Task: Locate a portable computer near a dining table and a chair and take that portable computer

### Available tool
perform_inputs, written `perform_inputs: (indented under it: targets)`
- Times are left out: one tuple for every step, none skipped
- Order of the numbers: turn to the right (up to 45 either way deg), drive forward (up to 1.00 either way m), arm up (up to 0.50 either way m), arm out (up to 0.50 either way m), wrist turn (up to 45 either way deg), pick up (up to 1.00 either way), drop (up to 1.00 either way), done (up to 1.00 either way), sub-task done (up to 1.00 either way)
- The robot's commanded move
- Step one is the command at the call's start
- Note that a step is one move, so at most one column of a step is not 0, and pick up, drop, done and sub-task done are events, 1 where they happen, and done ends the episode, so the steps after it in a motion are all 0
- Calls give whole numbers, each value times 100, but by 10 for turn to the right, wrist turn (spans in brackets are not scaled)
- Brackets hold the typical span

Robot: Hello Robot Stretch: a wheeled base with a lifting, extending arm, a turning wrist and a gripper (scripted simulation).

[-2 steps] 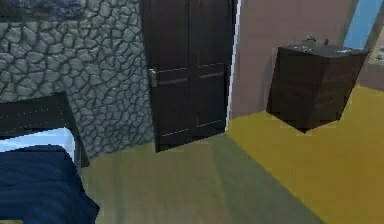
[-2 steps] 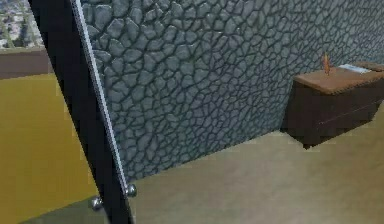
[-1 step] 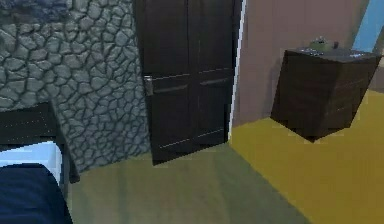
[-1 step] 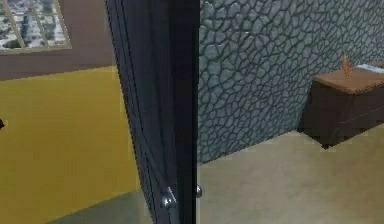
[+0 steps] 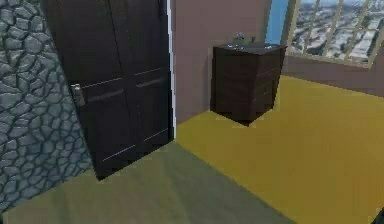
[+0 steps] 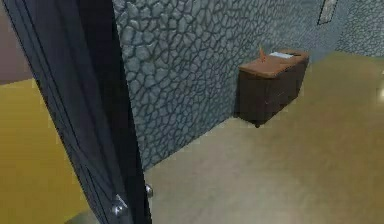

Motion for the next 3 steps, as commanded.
perform_inputs:
  targets:
    - [0,15,0,0,0,0,0,0,0]
    - [390,0,0,0,0,0,0,0,0]
    - [0,15,0,0,0,0,0,0,0]
